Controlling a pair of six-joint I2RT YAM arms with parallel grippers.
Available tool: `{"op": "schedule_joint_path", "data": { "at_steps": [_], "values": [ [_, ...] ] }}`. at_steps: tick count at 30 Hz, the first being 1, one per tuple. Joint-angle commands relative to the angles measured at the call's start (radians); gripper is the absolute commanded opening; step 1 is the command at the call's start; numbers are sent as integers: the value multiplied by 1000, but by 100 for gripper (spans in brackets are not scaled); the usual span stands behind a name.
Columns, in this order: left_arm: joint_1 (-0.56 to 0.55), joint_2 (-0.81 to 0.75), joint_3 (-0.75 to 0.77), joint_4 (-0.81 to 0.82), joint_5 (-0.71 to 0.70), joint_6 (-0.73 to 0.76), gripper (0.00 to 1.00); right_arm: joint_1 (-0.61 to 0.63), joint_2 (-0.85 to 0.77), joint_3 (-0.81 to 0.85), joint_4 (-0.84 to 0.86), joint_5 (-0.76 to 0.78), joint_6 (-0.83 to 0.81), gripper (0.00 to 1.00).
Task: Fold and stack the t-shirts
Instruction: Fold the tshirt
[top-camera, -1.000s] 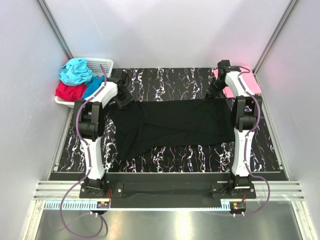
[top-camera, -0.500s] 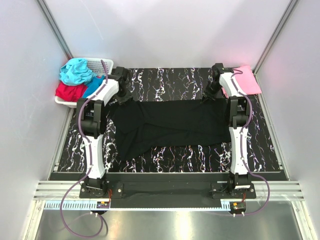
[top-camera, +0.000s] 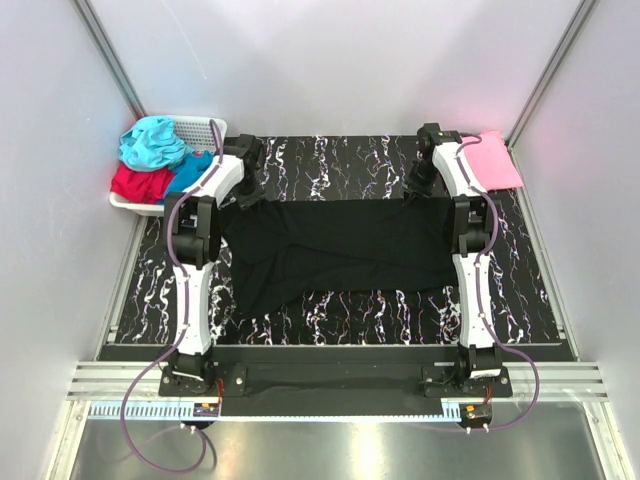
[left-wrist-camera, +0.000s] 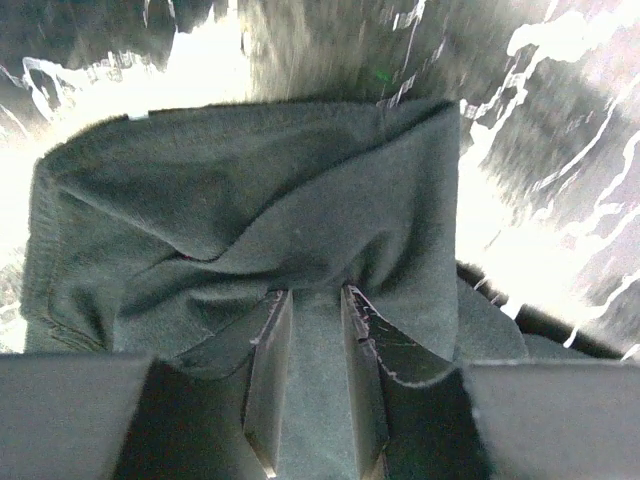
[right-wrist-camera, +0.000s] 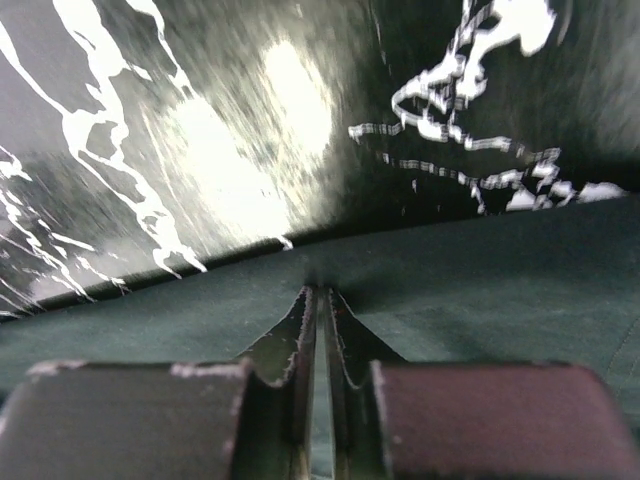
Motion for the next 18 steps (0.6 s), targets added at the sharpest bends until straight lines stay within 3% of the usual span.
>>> {"op": "schedule_joint_path", "data": {
  "at_steps": [1,3,6,13,18],
  "values": [
    [-2,62,123,-76,-91,-12,30,-3,57,113,-46,75,-25,16],
    [0,85,196,-102,-120,-24,31,-6,75,159,-55,68,-31,25],
    [7,129,279,-135,-129,-29,31,-13,89,176,-55,68,-28,29],
    [46,181,364,-152,-136,-64,31,-43,100,176,-15,72,-2,31],
    [64,224,436,-86,-43,-67,32,-63,112,199,81,-56,30,34]
  ]
}}
